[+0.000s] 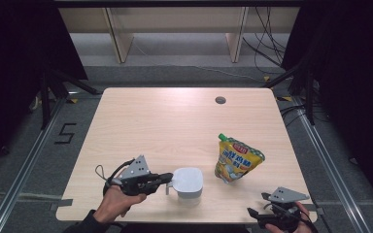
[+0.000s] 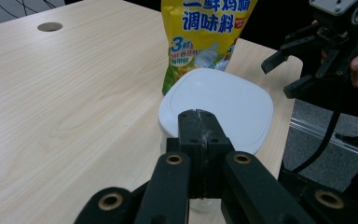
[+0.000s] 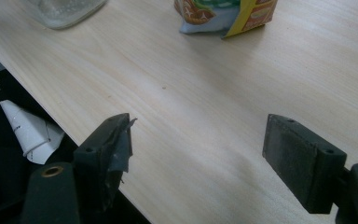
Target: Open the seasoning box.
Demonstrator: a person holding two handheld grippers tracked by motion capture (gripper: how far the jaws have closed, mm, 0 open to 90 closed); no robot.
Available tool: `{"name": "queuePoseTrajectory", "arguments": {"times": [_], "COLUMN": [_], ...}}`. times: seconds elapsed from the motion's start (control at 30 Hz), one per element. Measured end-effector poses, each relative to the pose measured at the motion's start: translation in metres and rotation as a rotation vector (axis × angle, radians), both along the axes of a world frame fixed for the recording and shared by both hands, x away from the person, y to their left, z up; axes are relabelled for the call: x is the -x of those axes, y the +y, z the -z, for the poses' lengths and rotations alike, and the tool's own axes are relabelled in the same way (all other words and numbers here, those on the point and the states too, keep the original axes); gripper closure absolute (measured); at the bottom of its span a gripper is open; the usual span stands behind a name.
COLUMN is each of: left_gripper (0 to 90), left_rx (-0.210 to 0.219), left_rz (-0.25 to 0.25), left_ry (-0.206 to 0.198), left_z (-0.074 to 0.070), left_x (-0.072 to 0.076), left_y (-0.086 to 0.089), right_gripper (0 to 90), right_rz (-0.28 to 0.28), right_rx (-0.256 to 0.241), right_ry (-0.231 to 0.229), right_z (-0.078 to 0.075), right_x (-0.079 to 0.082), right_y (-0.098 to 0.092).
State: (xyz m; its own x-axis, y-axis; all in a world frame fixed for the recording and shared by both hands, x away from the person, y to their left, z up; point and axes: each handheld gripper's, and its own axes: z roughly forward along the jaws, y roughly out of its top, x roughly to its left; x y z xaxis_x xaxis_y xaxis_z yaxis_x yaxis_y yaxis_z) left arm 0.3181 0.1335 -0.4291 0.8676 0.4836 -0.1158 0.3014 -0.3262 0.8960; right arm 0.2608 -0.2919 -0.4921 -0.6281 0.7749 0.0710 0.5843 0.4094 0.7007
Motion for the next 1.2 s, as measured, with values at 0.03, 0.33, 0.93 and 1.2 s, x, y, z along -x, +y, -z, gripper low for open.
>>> {"name": "queuePoseTrajectory", "arguments": {"times": [0.03, 0.33, 0.93, 1.2], "left_gripper": [89.1, 89.0, 88.8, 88.7], "left_rx": [0.0, -0.027, -0.002, -0.001], "left_rz": [-0.002, -0.004, -0.015, -0.013], "left_ry": [0.003, -0.004, 0.003, 0.002], "left_z": [-0.001, 0.002, 0.006, 0.006], "left_x": [0.0, -0.001, -0.001, -0.001], "left_y": [-0.001, -0.007, -0.003, -0.004], "right_gripper": [25.0, 28.4, 57.0, 67.1], "right_rz": [-0.007, -0.045, -0.17, -0.246], "right_rx": [0.009, 0.013, -0.151, -0.123], "right_ry": [-0.005, -0.032, -0.145, -0.199], "right_z": [0.0, -0.001, -0.022, -0.033], "right_x": [-0.001, -0.002, -0.003, -0.019], "right_y": [0.0, 0.001, 0.043, 0.072]}}
